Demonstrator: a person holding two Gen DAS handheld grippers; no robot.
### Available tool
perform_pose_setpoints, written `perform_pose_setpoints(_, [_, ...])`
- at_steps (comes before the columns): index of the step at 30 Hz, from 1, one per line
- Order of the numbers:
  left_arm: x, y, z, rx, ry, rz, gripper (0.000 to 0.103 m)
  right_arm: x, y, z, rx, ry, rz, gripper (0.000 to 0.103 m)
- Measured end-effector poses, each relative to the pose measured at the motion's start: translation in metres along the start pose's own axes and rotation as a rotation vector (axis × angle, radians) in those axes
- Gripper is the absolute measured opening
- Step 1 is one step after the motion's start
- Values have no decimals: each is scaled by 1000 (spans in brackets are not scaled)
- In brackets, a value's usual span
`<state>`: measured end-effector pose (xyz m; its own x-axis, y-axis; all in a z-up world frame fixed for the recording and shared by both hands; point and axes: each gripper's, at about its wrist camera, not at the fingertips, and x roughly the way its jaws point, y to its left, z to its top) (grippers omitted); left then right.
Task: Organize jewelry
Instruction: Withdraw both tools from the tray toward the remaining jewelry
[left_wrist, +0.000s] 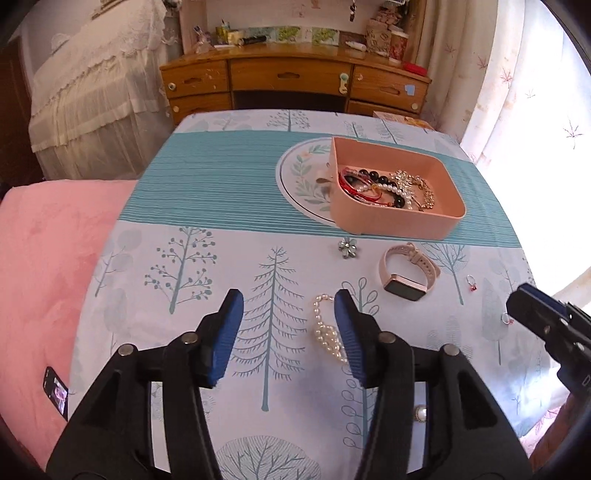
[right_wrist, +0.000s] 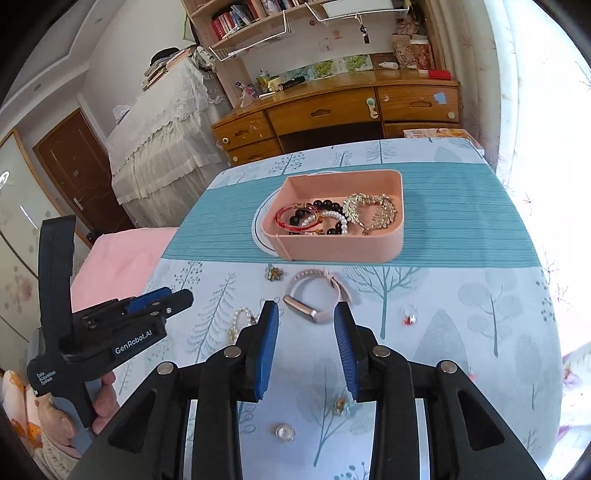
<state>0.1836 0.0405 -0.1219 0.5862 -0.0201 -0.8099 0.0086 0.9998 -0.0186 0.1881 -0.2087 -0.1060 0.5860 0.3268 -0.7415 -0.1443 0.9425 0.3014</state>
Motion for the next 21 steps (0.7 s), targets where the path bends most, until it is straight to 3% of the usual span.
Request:
perform_pose_setpoints(11, [6,-11,-33,59,42,11,49,-7,2,-36,18,35,13,32])
perform_pose_setpoints(21, [44,15,-46,-9,132,-52,48,15,-9,-31,37,76,-33,32])
